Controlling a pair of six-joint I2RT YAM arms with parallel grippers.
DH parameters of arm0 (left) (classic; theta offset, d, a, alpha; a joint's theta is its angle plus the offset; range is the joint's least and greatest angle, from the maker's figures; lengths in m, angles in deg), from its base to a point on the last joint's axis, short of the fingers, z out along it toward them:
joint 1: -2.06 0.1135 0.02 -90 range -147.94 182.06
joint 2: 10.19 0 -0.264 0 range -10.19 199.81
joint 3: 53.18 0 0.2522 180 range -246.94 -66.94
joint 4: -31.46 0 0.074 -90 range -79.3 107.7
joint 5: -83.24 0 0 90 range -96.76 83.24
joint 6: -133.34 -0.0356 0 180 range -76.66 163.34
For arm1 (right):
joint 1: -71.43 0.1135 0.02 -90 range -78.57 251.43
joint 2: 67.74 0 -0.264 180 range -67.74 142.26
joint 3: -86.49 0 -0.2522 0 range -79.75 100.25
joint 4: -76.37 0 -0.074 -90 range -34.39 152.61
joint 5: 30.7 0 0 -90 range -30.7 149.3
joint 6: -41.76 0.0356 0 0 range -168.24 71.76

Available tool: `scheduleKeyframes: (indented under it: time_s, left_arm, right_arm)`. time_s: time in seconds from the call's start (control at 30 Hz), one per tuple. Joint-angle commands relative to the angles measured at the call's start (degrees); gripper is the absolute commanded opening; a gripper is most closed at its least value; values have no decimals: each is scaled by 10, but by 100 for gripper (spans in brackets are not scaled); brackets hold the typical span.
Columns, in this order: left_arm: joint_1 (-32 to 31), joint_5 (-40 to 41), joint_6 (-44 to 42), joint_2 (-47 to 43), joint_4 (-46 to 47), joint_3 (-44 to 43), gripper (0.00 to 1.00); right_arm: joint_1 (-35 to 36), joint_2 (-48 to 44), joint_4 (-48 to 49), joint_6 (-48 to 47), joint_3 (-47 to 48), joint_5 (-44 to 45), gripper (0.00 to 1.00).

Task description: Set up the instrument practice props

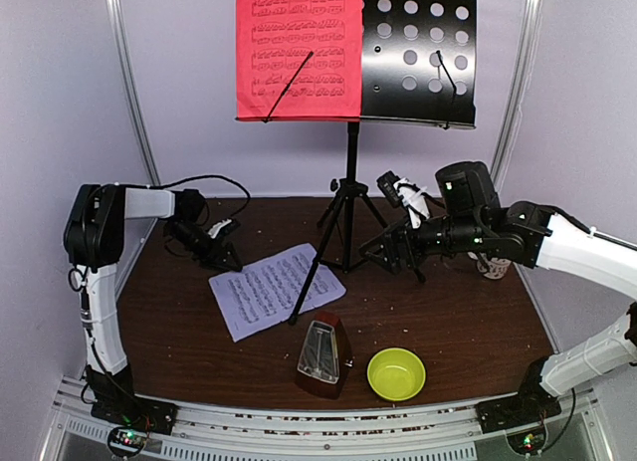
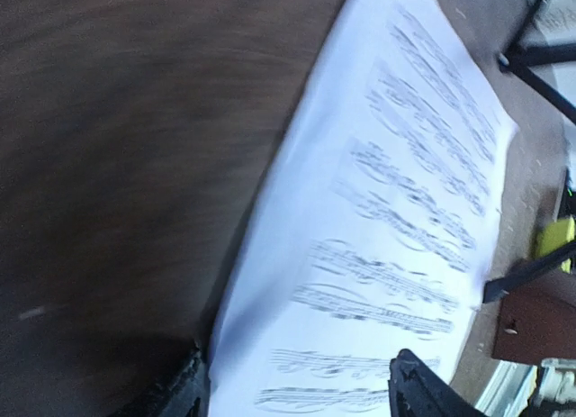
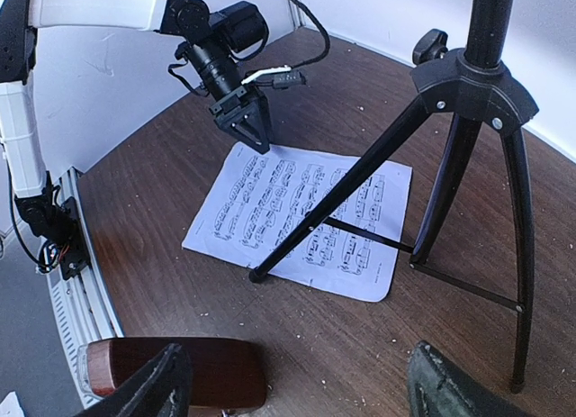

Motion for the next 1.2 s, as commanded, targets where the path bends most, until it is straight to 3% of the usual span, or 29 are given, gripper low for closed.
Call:
scheduleKeyframes:
  time_s: [0.0, 0.33, 0.43, 0.6, 0.87, 1.0, 1.17]
  left_arm:
    - [-55, -11, -14, 10, -28, 46, 71]
    - [-71, -153, 36, -44, 73, 151, 63]
    - [-68, -117, 68, -59, 103, 161, 57]
    - [-41, -77, 127, -86, 156, 175, 36]
    - [-39, -26, 135, -148, 167, 168, 21]
    - [-39, -12, 126, -190, 159, 171, 2]
    - [-39, -18, 116, -227, 141, 172, 0]
  right_arm:
    - [3, -11, -1, 1, 0, 10, 83]
    - [3, -17, 1, -5, -6, 9, 83]
    - [4, -19, 1, -6, -6, 10, 83]
    - [3, -28, -1, -5, -10, 15, 83]
    - [3, -42, -1, -5, -12, 21, 83]
    - [3, -45, 3, -6, -7, 22, 83]
    - [4, -48, 15, -5, -6, 22, 83]
